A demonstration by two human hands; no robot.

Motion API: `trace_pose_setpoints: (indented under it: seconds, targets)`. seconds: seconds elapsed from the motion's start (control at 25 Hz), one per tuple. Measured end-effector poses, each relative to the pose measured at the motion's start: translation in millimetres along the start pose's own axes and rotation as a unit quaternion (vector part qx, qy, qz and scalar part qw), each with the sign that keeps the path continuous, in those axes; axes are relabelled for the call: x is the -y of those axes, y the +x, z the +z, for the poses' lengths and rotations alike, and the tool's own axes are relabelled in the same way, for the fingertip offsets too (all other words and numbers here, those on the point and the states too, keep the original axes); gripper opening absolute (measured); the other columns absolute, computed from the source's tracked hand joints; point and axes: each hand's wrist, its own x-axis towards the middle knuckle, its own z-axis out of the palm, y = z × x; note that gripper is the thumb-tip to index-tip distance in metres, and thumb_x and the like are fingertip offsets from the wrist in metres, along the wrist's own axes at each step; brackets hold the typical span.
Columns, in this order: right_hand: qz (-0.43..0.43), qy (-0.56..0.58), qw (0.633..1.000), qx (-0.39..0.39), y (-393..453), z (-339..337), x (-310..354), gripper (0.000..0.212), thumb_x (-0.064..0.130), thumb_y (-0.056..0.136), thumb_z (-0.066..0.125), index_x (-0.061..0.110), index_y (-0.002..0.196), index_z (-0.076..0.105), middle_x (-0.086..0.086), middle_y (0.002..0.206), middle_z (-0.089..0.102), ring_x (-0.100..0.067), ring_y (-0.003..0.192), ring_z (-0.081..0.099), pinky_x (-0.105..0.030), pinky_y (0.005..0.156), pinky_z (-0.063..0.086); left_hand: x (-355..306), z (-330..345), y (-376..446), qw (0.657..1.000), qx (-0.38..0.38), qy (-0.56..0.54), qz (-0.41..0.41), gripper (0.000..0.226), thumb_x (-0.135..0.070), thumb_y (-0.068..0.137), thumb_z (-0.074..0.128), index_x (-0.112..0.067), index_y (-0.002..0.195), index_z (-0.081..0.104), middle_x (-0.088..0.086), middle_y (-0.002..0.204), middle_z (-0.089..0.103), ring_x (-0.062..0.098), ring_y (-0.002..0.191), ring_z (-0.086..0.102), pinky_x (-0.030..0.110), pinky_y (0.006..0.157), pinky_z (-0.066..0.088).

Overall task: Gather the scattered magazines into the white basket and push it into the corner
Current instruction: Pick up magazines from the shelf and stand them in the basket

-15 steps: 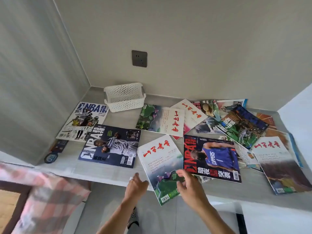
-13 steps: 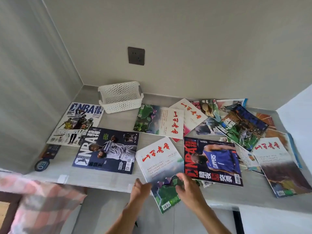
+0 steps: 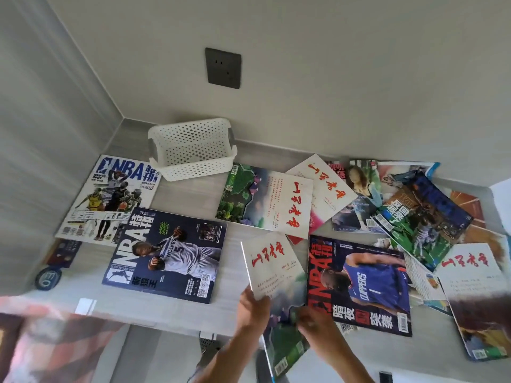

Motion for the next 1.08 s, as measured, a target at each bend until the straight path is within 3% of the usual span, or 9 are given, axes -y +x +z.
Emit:
trace_pose_setpoints:
  seconds: [0.16, 0.24, 0.36, 0.44, 0.56, 0.72, 0.8, 0.92, 1.08]
  targets:
    - [-0.034, 0.145, 0.989, -0.019, 36.8, -45.6, 39.2, 0.044, 0.01, 0.081, 0.074, 0.035, 0.11, 0.054, 0.008, 0.109, 0.065, -0.015, 0.089, 0.068, -0.033, 0.077, 0.055, -17.2, -65.8, -25.0, 0.99, 0.076, -0.042, 0.115, 0.029, -0.01, 0.075, 0.064, -0.016, 0.102, 0.073, 0.011, 0.097, 0.077, 0.02, 0.085, 0.074, 0.033, 0.069, 0.06]
    - [-0.042, 0.181, 0.98, 0.071, 53.2, -57.7, 69.9, 0.061, 0.021, 0.075, 0.079, 0.042, 0.12, 0.044, 0.019, 0.112, 0.057, -0.017, 0.089, 0.067, -0.032, 0.069, 0.055, -42.6, -106.8, -28.4, 0.985, 0.11, -0.027, 0.132, 0.026, -0.017, 0.077, 0.069, -0.011, 0.102, 0.074, 0.02, 0.095, 0.075, 0.029, 0.081, 0.071, 0.035, 0.067, 0.058]
    - [-0.084, 0.224, 0.956, 0.168, 74.3, -67.3, 123.5, 0.032, 0.03, 0.067, 0.08, 0.025, 0.097, 0.071, 0.0, 0.085, 0.073, -0.015, 0.07, 0.069, -0.029, 0.056, 0.051, -90.1, -157.7, -20.6, 0.983, 0.087, -0.041, 0.154, 0.011, -0.009, 0.081, 0.072, -0.004, 0.09, 0.075, 0.025, 0.096, 0.074, 0.029, 0.077, 0.07, 0.036, 0.065, 0.059]
    - [-0.126, 0.238, 0.953, 0.14, 88.6, -67.9, 160.7, 0.008, 0.02, 0.081, 0.074, 0.022, 0.089, 0.076, -0.005, 0.075, 0.073, -0.015, 0.067, 0.068, -0.027, 0.054, 0.051, -125.1, -178.9, -6.0, 0.982, -0.002, -0.007, 0.187, 0.012, 0.002, 0.084, 0.066, -0.007, 0.089, 0.073, 0.023, 0.098, 0.074, 0.02, 0.069, 0.073, 0.028, 0.057, 0.06]
    - [-0.169, 0.248, 0.951, 0.072, 119.8, -73.9, 226.9, 0.014, 0.011, 0.092, 0.063, 0.018, 0.095, 0.074, 0.001, 0.067, 0.073, -0.009, 0.063, 0.066, -0.022, 0.055, 0.051, -183.2, -205.2, 41.1, 0.953, -0.122, 0.142, 0.238, 0.015, -0.006, 0.094, 0.054, -0.014, 0.101, 0.065, 0.018, 0.111, 0.071, 0.009, 0.074, 0.071, 0.016, 0.054, 0.055]
    - [-0.183, 0.263, 0.947, -0.034, 167.5, -90.9, 337.0, 0.017, 0.009, 0.092, 0.06, 0.018, 0.082, 0.069, 0.004, 0.052, 0.059, -0.007, 0.04, 0.052, -0.019, 0.041, 0.041, -272.8, -239.9, 107.6, 0.909, -0.192, 0.242, 0.279, 0.029, -0.012, 0.094, 0.046, -0.01, 0.121, 0.057, 0.011, 0.13, 0.064, 0.029, 0.098, 0.065, 0.025, 0.067, 0.054]
    - [-0.196, 0.259, 0.94, -0.104, 195.3, -96.7, 377.3, 0.01, 0.013, 0.089, 0.063, 0.018, 0.086, 0.071, -0.002, 0.06, 0.066, -0.014, 0.048, 0.06, -0.027, 0.049, 0.047, -309.5, -255.7, 135.8, 0.911, -0.215, 0.186, 0.3, 0.028, -0.009, 0.088, 0.053, -0.011, 0.114, 0.064, 0.01, 0.123, 0.068, 0.028, 0.093, 0.069, 0.03, 0.069, 0.057]
    - [-0.226, 0.158, 0.944, -0.18, 234.0, -88.2, 404.7, 0.014, 0.017, 0.09, 0.056, 0.011, 0.096, 0.066, -0.014, 0.085, 0.072, -0.033, 0.075, 0.068, -0.048, 0.068, 0.055, -324.6, -269.9, 183.8, 0.916, -0.24, 0.177, 0.269, 0.026, -0.01, 0.089, 0.053, -0.011, 0.111, 0.067, 0.009, 0.123, 0.069, 0.024, 0.097, 0.068, 0.015, 0.056, 0.046]
    - [-0.222, 0.071, 0.958, -0.168, 280.4, -65.4, 397.8, 0.028, 0.008, 0.089, 0.049, 0.016, 0.114, 0.06, -0.007, 0.097, 0.07, -0.021, 0.068, 0.065, -0.035, 0.055, 0.05, -309.1, -271.9, 232.0, 0.926, -0.212, 0.178, 0.258, 0.028, -0.005, 0.094, 0.044, -0.012, 0.113, 0.064, 0.011, 0.129, 0.065, 0.032, 0.108, 0.065, 0.021, 0.062, 0.053]
